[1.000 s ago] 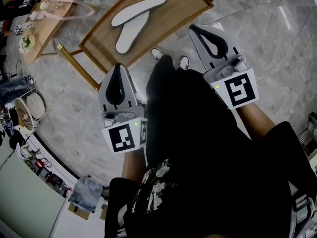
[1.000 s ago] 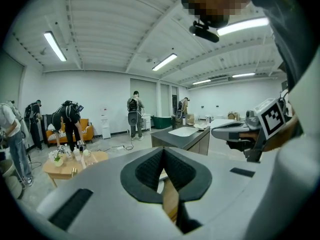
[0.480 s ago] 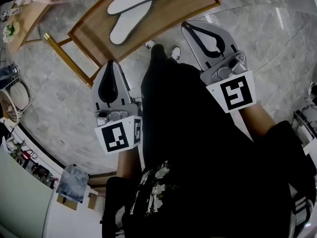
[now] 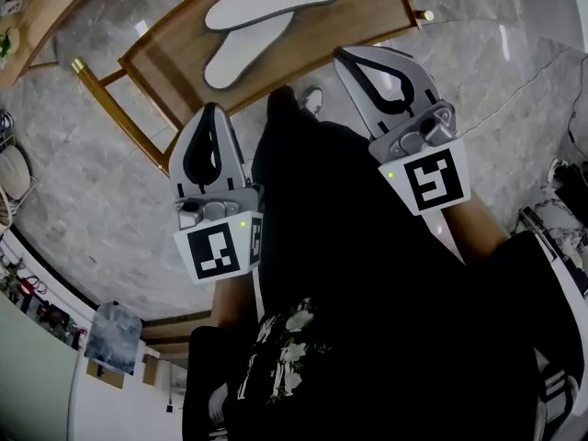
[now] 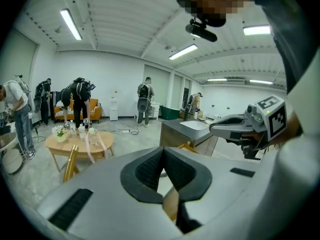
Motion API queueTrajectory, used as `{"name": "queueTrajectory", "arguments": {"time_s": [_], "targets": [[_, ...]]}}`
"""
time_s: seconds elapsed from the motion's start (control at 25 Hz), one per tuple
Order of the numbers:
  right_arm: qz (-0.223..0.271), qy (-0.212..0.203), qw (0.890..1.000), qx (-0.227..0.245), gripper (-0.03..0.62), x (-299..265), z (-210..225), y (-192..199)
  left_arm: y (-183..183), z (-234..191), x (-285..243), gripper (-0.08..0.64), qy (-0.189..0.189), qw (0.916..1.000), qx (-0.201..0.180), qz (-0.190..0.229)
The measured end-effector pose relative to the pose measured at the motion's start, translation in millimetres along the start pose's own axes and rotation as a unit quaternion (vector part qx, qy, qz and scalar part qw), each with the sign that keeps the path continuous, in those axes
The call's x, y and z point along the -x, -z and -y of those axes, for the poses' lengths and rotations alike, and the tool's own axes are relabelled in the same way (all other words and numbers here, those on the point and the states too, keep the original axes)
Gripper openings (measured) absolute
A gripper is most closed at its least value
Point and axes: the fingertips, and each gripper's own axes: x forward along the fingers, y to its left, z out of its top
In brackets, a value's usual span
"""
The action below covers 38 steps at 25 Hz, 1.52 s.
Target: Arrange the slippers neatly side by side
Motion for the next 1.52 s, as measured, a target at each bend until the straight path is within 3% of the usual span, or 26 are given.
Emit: {"name": "queueTrajectory", "arguments": {"time_s": [0.2, 0.32, 0.8, 1.04, 1.2, 1.52], "targets": [[-0.015, -0.019, 1.0, 0.011, 0.003, -20.3, 1.9, -2.2, 0.0, -13.2, -12.6, 0.002, 0.0, 0.9999, 0.016, 0.004], [-0.027, -0.023, 0.999, 0.013, 0.075, -34.9, 5.3, -1.8, -2.9, -22.7, -24.4, 0.002, 0.005, 0.9998, 0.021, 0.006], [-0.07, -0.041, 0.996, 0.022, 0.121, -89.1, 9.0, 17.5, -1.1, -57.8, -56.8, 0.002, 0.01, 0.9992, 0.037, -0.01], [-0.094, -0.1, 0.989, 0.052, 0.144, -109.4, 4.6, 51.1, 10.7, -68.9, -70.2, 0.002, -0.02, 0.9976, 0.056, -0.036], [-0.105, -0.138, 0.98, 0.097, 0.149, -122.8, 5.9, 74.7, 28.0, -70.6, -80.8, 0.002, -0.043, 0.9948, 0.078, -0.049], [-0.125, -0.197, 0.963, 0.132, 0.152, -129.5, 1.0, 123.3, 63.0, -59.8, -97.2, 0.002, -0.07, 0.9888, 0.112, -0.07]]}}
